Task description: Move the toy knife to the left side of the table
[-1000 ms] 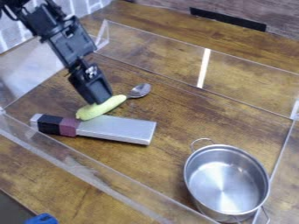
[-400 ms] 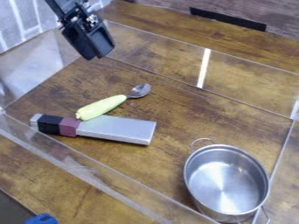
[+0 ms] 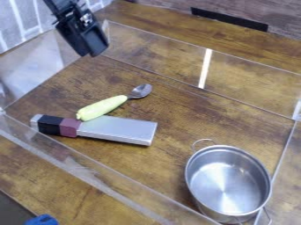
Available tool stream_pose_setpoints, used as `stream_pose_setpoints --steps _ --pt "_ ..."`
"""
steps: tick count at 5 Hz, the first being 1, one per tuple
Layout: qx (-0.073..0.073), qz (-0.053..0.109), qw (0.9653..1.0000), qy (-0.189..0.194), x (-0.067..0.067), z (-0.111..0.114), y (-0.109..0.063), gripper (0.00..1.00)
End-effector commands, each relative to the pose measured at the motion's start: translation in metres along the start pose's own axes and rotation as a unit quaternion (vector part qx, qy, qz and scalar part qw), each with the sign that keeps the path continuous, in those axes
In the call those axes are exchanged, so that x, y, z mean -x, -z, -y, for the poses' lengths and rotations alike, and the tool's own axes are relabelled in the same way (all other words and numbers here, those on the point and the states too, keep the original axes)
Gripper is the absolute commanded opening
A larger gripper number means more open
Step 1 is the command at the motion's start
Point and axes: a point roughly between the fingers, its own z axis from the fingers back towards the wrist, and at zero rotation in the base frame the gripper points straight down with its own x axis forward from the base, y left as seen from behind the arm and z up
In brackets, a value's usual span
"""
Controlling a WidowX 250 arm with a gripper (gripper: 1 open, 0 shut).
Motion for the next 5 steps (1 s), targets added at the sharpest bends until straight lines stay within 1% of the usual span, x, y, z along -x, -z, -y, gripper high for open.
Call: stream_pose_setpoints --steps 1,2,3,4,5 --pt "-0.024 0.013 0.9987 0.044 -0.003 0.004 -0.02 1.0" --pt "-0.024 0.005 0.9969 0.075 -0.004 0.008 -0.019 0.0" --pt "-0.027 0.003 0.9945 0.101 0.0 0.015 -0.019 0.0" --pt "-0.031 0.002 0.9913 0.128 0.003 0.024 -0.015 0.0" --pt "-0.055 0.012 0.9921 0.112 -0.002 0.034 -0.006 0.0"
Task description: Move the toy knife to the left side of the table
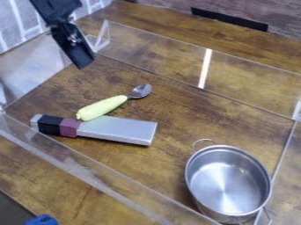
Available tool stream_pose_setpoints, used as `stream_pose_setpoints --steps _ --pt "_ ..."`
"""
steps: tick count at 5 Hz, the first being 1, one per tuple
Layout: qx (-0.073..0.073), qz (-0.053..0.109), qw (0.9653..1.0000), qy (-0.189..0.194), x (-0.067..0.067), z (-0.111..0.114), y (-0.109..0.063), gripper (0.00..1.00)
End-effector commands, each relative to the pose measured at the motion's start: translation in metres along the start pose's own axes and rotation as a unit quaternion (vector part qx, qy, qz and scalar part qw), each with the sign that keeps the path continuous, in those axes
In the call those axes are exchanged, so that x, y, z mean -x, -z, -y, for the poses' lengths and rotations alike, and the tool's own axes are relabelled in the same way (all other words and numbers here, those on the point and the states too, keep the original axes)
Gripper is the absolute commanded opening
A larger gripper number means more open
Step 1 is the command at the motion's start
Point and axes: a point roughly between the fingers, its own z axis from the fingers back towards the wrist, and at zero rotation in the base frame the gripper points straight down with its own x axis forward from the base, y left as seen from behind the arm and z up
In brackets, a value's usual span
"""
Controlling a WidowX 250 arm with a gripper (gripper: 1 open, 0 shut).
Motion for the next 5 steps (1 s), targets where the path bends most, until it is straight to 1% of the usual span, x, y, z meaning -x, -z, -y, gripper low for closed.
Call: stream_pose_setpoints --steps 1,2,3,4,5 --pt "-0.032 0.019 0.9985 0.04 -0.007 0.011 -0.013 1.0" --pt "-0.037 0.028 0.998 0.044 -0.001 0.007 -0.013 1.0" --pt "-0.049 0.035 0.9974 0.039 0.001 0.011 -0.017 1.0" --pt "-0.058 0.047 0.9965 0.037 0.006 0.013 -0.015 1.0" --pt "-0.061 0.055 0.9951 0.055 -0.002 0.018 -0.011 1.0"
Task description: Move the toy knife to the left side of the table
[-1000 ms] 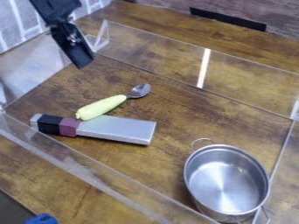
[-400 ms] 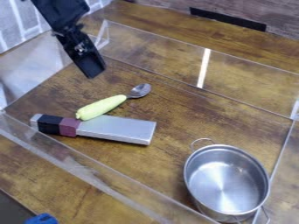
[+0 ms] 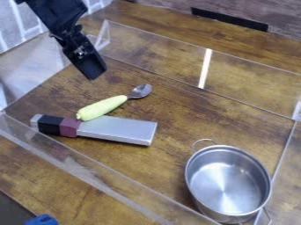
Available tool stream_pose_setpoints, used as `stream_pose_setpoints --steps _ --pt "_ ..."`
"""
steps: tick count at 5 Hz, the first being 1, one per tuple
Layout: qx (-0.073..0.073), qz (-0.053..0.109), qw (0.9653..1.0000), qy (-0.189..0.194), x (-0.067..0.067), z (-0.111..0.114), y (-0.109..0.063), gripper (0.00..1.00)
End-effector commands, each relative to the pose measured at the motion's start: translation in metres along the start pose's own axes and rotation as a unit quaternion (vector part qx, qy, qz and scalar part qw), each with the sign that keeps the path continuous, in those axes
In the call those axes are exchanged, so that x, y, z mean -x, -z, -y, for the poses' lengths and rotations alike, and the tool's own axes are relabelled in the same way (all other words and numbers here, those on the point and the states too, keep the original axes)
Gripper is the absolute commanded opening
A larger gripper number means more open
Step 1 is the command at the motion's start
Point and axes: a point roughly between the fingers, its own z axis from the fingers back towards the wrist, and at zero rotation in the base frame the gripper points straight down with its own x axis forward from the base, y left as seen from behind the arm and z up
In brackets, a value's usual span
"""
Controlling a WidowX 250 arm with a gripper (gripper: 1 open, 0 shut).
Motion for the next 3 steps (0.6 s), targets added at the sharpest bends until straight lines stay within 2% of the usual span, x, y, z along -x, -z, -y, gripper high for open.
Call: stream_pose_setpoints --steps 1,2,3 --pt "-0.019 0.026 0.9989 0.033 -0.0167 0.0107 -0.0092 1.0" --pt "-0.029 0.038 0.9986 0.024 -0.017 0.0126 -0.0098 1.0" --pt "-0.041 0.053 0.9978 -0.006 -0.0115 0.0121 -0.0084 1.0"
